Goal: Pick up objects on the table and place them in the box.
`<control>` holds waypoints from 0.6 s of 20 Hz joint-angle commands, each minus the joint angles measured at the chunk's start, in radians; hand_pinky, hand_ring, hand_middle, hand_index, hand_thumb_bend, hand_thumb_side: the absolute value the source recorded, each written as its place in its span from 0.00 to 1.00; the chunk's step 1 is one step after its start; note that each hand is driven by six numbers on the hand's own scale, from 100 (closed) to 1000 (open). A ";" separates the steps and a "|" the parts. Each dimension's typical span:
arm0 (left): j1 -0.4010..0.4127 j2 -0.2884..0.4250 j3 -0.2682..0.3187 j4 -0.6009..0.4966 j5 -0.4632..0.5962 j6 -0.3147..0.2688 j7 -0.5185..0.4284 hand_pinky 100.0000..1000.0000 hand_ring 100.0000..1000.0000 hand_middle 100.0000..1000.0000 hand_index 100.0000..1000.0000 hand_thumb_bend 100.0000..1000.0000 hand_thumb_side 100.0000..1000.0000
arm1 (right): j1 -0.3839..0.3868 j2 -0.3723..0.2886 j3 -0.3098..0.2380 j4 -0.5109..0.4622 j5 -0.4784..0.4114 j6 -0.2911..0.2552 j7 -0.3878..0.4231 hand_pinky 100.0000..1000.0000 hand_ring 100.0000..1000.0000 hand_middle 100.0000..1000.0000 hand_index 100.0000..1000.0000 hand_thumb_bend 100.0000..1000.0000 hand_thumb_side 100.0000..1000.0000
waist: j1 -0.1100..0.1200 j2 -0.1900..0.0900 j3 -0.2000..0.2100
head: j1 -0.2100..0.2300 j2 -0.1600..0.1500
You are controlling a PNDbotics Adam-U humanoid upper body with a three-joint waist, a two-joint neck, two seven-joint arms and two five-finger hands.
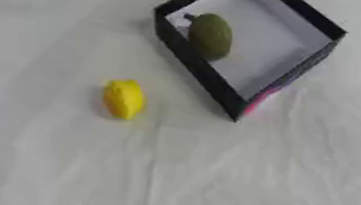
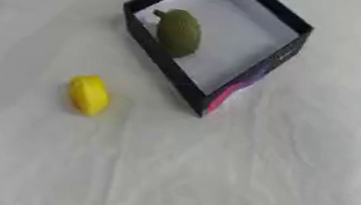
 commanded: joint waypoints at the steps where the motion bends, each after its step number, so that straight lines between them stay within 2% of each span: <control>1: -0.034 -0.049 -0.006 -0.012 -0.033 -0.001 0.028 0.76 0.72 0.66 0.62 0.00 0.02 | -0.017 -0.063 -0.022 -0.018 -0.007 -0.001 0.009 0.87 0.81 0.68 0.78 0.00 0.00 | -0.004 -0.044 -0.016 | 0.022 -0.007; 7: -0.031 -0.144 -0.024 0.027 -0.180 -0.046 0.107 0.75 0.72 0.67 0.63 0.00 0.00 | -0.043 -0.066 -0.024 -0.018 -0.016 0.010 0.037 0.87 0.81 0.68 0.78 0.00 0.00 | -0.016 -0.042 -0.079 | 0.092 -0.020; 12: -0.023 -0.182 -0.029 0.079 -0.292 -0.065 0.156 0.75 0.72 0.67 0.63 0.00 0.00 | -0.038 -0.050 -0.018 -0.018 -0.016 0.022 0.048 0.87 0.80 0.66 0.78 0.00 0.02 | -0.013 -0.040 -0.100 | 0.129 -0.023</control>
